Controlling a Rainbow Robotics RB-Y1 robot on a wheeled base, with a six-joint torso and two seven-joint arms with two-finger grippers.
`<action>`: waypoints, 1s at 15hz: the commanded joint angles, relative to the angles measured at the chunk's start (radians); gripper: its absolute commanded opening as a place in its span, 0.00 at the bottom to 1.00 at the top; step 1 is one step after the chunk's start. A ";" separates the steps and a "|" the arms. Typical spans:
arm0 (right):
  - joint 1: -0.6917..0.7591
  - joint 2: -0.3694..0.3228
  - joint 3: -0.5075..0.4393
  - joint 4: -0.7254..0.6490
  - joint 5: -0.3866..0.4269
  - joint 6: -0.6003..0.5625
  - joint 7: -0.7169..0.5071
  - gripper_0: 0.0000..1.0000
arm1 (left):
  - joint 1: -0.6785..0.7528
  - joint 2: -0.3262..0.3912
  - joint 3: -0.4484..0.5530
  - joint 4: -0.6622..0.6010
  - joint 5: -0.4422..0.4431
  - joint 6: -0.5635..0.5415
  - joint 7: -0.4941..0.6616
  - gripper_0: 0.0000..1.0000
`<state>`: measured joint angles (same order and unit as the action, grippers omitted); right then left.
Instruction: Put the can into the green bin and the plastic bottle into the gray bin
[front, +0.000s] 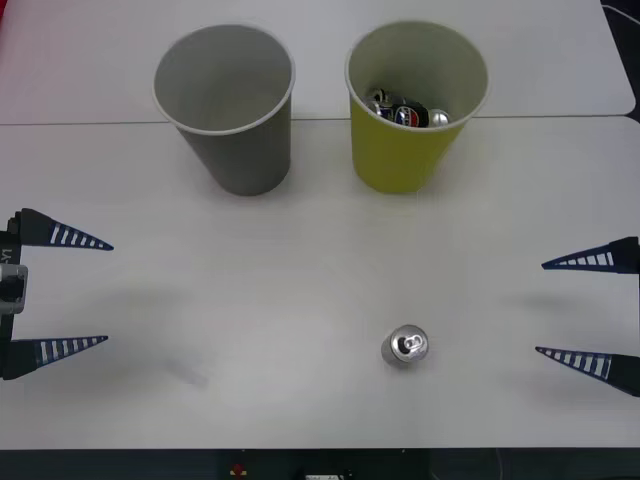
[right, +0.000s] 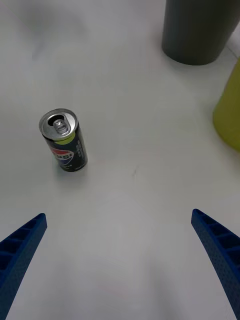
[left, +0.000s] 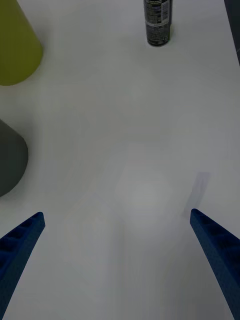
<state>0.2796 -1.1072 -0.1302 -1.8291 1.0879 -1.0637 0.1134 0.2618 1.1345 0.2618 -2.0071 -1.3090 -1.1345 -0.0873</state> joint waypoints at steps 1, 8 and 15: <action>0.000 0.000 0.080 0.017 -0.062 0.054 0.089 1.00 | 0.000 0.000 0.000 0.000 0.000 0.000 0.000 1.00; 0.000 0.018 0.259 0.028 -0.167 0.202 0.244 1.00 | 0.000 0.000 0.000 0.000 0.000 0.000 0.000 1.00; -0.060 0.136 0.379 0.123 -0.167 0.197 0.264 1.00 | 0.000 0.000 0.000 0.000 0.000 0.000 0.000 1.00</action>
<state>0.2289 -0.9856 0.2354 -1.7199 0.9202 -0.8640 0.3748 0.2618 1.1345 0.2618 -2.0071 -1.3090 -1.1345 -0.0873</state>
